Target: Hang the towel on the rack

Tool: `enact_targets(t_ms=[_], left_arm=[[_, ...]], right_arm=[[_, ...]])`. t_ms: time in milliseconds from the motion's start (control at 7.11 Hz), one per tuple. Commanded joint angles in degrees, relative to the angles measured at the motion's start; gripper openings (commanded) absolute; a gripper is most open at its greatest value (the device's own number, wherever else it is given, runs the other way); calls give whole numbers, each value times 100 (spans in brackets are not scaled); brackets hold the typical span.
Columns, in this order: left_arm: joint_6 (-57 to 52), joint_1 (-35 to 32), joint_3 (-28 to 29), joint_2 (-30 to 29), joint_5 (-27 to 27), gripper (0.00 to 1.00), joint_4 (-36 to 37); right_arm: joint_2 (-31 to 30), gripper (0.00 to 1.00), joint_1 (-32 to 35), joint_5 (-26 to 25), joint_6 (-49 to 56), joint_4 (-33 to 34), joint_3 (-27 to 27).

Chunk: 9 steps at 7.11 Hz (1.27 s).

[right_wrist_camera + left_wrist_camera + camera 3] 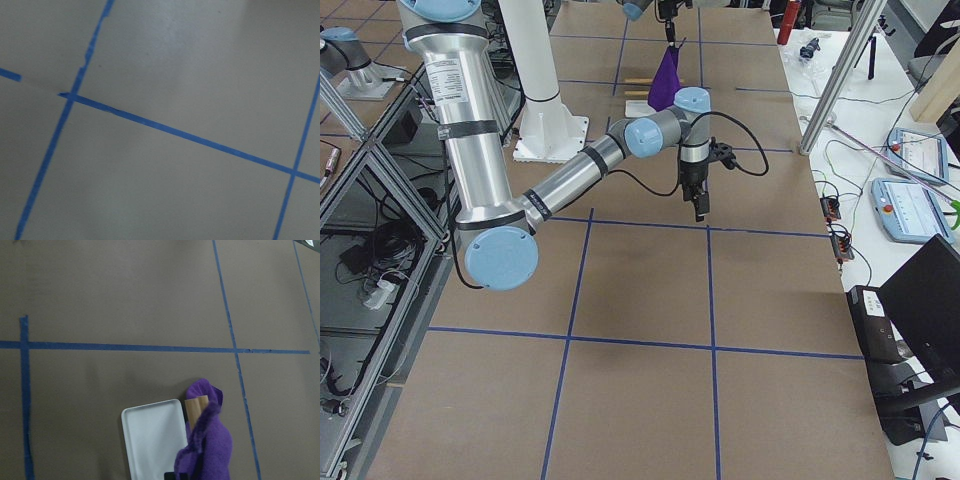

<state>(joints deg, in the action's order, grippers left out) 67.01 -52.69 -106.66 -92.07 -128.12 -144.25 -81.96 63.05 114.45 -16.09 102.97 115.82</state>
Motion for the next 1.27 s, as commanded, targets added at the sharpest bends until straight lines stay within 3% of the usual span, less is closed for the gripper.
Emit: enact_targets(t_ms=[0,141,281,562,984,1125], left_arm=[[-126,-66,154,14,-11,46,-16],[-440,-75,180,23,15,99,-16],[-843,-266,302,40,-11,100,19],[-2857,-801,749,58,-28,100,595],[-6232,-2423,682,76,-28,100,2834],[-6644,-2935,681,-29,-11,100,3719]], right_arm=[[-469,100,460,-2,734,3,-50],[-575,100,828,-11,1217,-5,-146],[-610,100,1319,7,1849,-5,-391],[-611,100,1892,1064,2233,4,-961],[-882,100,2219,1632,2207,-5,-1447],[-1031,100,2264,1702,2189,-5,-1457]])
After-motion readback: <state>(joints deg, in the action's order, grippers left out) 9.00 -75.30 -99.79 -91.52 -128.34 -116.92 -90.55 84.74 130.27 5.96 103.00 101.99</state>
